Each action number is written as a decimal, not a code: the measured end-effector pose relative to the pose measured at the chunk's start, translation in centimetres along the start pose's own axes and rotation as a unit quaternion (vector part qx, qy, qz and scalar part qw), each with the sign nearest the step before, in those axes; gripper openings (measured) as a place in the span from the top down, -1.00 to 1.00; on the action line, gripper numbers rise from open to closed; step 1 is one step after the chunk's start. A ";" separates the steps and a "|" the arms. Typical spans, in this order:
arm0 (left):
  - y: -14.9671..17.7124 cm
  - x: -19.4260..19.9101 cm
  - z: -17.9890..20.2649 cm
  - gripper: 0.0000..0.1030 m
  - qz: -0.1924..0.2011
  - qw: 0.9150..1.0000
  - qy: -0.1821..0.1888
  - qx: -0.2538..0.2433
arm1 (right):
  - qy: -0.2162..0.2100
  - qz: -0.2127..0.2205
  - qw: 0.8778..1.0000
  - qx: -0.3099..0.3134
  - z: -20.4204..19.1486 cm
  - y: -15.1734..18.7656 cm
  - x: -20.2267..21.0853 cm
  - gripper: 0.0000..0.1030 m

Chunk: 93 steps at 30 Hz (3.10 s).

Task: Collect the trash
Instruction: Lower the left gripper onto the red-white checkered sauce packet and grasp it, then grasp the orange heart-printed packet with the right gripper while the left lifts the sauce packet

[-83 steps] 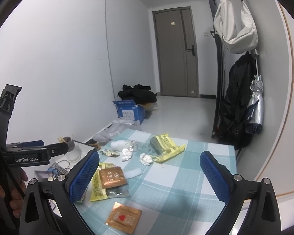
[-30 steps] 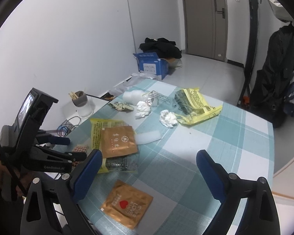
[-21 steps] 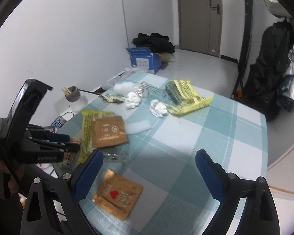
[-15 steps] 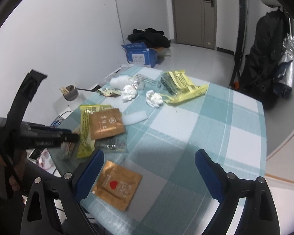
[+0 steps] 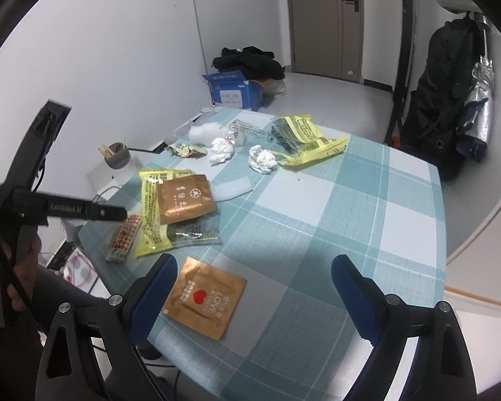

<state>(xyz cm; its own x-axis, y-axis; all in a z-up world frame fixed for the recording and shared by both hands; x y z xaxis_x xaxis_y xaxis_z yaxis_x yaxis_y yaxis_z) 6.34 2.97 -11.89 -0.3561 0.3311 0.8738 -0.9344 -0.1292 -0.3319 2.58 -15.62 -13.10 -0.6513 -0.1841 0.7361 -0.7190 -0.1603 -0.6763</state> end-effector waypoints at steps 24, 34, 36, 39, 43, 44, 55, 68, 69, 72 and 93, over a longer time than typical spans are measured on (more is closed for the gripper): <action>1.1 -1.1 2.2 0.68 -0.010 0.990 -0.075 -0.117 | -0.002 0.012 1.000 -0.007 0.3 0.0 1.1 -0.81; 0.9 -1.3 2.3 0.78 0.002 0.994 -0.057 -0.093 | 0.003 0.011 1.000 0.010 -0.4 0.2 1.0 -0.81; 0.9 -1.1 2.1 0.79 0.002 0.995 -0.055 -0.088 | 0.004 0.010 1.000 0.008 -0.4 0.3 1.0 -0.81; 1.0 -0.8 1.7 0.79 0.000 0.995 -0.056 -0.080 | 0.007 0.007 1.000 0.006 -0.3 0.4 0.9 -0.81; 1.2 -0.5 1.2 0.79 -0.001 0.996 -0.053 -0.069 | 0.006 0.007 1.000 0.002 -0.2 0.4 1.0 -0.81; 1.1 -0.4 1.0 0.79 -0.001 0.997 -0.050 -0.064 | 0.007 0.007 1.000 0.003 -0.2 0.4 1.0 -0.81; 0.3 1.3 0.4 0.79 0.032 0.999 0.018 -0.017 | 0.004 -0.010 1.000 -0.009 -0.4 0.5 0.2 -0.81; -1.0 6.8 0.7 0.79 0.138 0.984 0.116 0.001 | -0.038 -0.090 0.995 -0.036 -1.7 2.0 -2.9 -0.63; -1.1 7.0 0.7 0.79 0.142 0.982 0.123 0.000 | -0.037 -0.094 0.994 -0.031 -2.1 2.1 -3.2 -0.62; -1.4 7.4 0.6 0.79 0.148 0.977 0.153 0.005 | -0.021 -0.104 0.994 -0.006 -3.3 2.4 -4.0 -0.62; -1.8 8.3 0.5 0.79 0.159 0.971 0.177 0.001 | 0.011 -0.104 0.991 0.080 -6.9 2.5 -5.5 0.42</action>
<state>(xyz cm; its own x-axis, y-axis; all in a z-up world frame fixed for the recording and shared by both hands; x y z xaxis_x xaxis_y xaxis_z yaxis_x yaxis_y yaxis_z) 5.05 5.50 -3.89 -0.6062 0.5742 0.5503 -0.7768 -0.2789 -0.5647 2.72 -8.35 -18.60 -0.4998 -0.1107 0.8591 -0.7917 -0.3440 -0.5049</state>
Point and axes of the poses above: each gripper's, at about its wrist camera, not at the fingertips, and x roughly against the way its jaws point, z to its right, y to its underside, the point moved 1 cm from there along -x, roughly the way its jaws point, and after that the axes turned 5 degrees about y, right-handed, at the moved point
